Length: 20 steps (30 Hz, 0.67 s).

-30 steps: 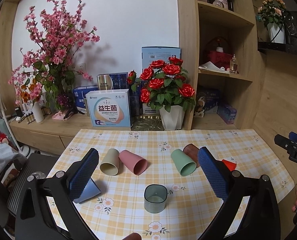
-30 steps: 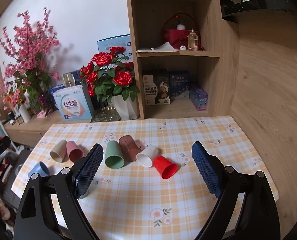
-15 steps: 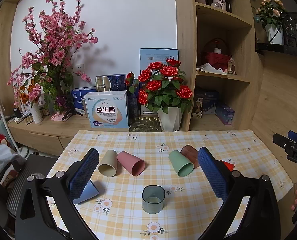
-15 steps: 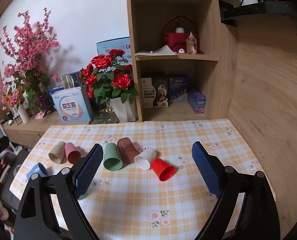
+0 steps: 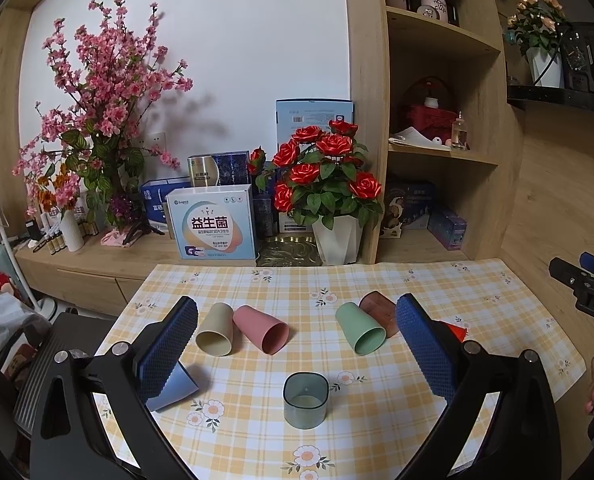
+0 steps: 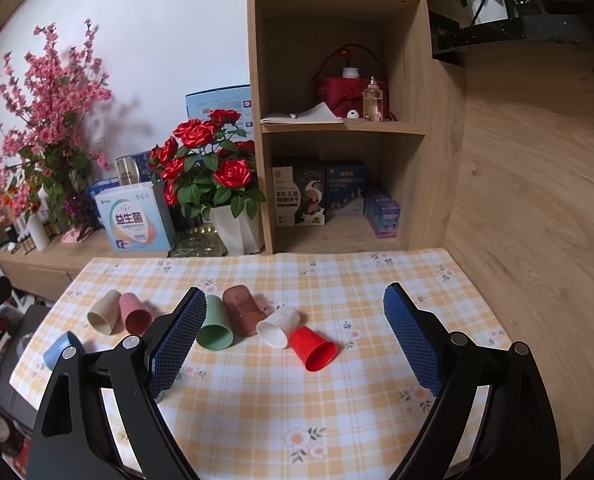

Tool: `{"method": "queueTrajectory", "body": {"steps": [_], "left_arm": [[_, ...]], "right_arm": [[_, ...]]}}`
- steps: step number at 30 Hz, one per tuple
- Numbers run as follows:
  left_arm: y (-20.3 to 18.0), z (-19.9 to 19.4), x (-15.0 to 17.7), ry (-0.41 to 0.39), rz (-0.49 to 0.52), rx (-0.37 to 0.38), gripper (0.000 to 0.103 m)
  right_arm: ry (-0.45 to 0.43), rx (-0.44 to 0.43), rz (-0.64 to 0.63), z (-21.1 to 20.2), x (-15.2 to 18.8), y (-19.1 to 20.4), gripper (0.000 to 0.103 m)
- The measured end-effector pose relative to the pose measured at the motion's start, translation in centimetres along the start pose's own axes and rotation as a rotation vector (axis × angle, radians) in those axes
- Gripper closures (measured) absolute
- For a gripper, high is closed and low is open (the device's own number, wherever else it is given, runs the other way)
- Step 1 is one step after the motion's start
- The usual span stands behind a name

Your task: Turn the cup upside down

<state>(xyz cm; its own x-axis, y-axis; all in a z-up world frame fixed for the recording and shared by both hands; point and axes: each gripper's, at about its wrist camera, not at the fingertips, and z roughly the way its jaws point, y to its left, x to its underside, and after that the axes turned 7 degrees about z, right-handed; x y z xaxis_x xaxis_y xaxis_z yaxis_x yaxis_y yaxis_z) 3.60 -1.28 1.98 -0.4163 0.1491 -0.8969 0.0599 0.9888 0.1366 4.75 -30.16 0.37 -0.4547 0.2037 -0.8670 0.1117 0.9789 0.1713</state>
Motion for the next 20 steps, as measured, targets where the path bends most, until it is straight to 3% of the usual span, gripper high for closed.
{"method": "queueTrajectory", "body": {"steps": [20], "left_arm": [[0.30,0.07,-0.04,0.003,-0.004,-0.006,0.006]], "right_arm": [[-0.008,0.018,-0.015,-0.22,0.02,0.10,0.016]]}}
